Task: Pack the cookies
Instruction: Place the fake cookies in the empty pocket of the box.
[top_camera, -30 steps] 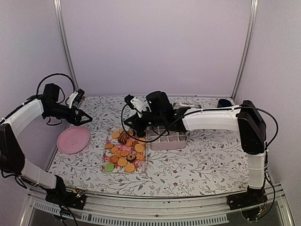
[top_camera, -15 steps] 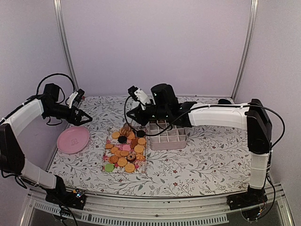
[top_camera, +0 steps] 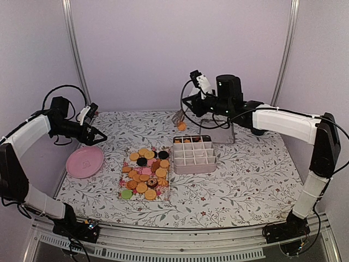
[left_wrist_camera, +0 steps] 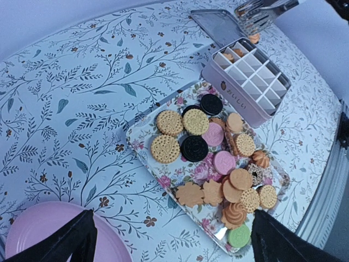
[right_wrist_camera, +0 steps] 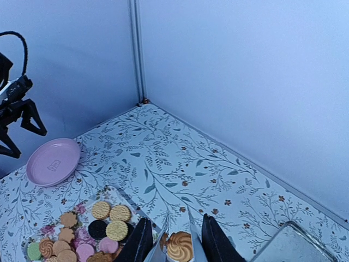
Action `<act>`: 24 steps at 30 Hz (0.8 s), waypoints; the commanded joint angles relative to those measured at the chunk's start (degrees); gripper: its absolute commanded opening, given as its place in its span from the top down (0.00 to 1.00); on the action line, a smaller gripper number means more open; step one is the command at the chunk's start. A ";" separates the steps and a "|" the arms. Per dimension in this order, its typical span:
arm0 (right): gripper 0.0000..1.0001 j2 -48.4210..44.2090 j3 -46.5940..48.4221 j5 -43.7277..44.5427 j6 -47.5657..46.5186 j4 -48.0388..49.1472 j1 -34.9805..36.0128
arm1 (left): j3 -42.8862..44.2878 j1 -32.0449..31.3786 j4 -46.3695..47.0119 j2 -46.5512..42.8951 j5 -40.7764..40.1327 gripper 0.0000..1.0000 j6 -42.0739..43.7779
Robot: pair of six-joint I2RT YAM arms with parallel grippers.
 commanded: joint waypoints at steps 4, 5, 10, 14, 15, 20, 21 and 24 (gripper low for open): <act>0.91 -6.24 -7.20 2.56 -1.10 4.07 -7.98 | 0.55 -0.25 0.27 -0.23 0.58 0.01 -0.30; 0.91 -6.48 -7.94 2.49 -1.06 4.27 -8.67 | 0.56 -0.29 0.29 -0.18 0.58 0.01 -0.30; 0.91 -6.63 -11.31 1.92 -0.69 6.12 -10.82 | 0.91 -0.33 0.25 0.16 0.51 0.01 -0.41; 0.91 -5.99 -12.65 1.83 -0.33 6.80 -11.43 | 1.09 -0.33 0.29 0.58 0.50 0.01 -0.45; 0.91 -5.97 -13.00 1.59 -0.15 7.02 -11.56 | 1.09 -0.37 0.25 0.59 0.54 0.01 -0.45; 0.91 -5.49 -14.01 0.73 0.42 7.61 -11.85 | 1.00 -0.38 0.25 0.82 0.41 0.01 -0.44; 0.91 -5.41 -14.07 0.45 0.47 7.62 -11.85 | 1.00 -0.32 0.25 0.85 0.41 0.01 -0.49; 0.89 -5.29 -14.57 0.28 0.65 7.70 -11.83 | 1.00 -0.37 0.25 0.85 0.28 0.01 -0.50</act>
